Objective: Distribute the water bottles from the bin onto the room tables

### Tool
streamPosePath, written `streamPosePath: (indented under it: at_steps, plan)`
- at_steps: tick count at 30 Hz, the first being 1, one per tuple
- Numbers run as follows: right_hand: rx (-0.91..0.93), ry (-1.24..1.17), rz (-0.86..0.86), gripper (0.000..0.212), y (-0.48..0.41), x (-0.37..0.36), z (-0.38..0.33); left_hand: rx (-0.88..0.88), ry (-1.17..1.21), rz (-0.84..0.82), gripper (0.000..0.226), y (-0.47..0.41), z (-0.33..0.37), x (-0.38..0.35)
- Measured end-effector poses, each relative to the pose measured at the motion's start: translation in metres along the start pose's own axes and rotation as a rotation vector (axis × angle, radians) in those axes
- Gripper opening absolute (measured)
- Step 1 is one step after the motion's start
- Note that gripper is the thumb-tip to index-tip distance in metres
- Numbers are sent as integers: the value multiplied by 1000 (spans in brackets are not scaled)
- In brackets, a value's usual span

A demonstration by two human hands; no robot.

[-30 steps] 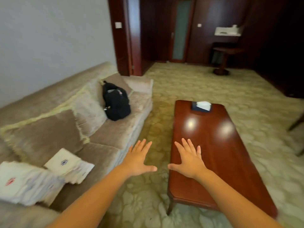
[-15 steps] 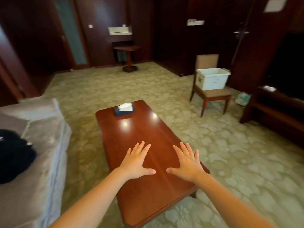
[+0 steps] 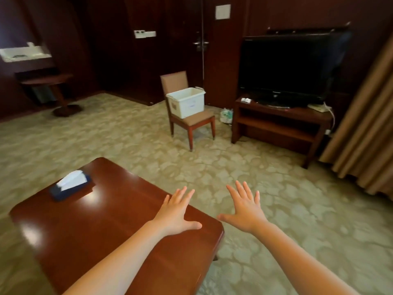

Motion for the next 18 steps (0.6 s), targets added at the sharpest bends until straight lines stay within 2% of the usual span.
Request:
streamPosePath:
  at_steps: [5, 15, 18]
  plan:
    - [-23, 14, 26, 103, -68, 29, 58, -32, -13, -15, 110, -92, 24, 7]
    - [82, 59, 47, 104, -223, 95, 158, 32, 32, 70, 113, -272, 67, 28]
    - [103, 58, 37, 103, -261, 107, 176, 53, 29, 52, 113, -311, 71, 33]
Point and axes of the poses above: each hand's wrist, its own y-axis away from the middle knuckle, its own x-axis out of the back of the hand, z = x × y, the point moved 5 cm from there along -y, towards the middle knuckle, and after that the axes turned 6 degrees about -x, right-handed, at the moved point
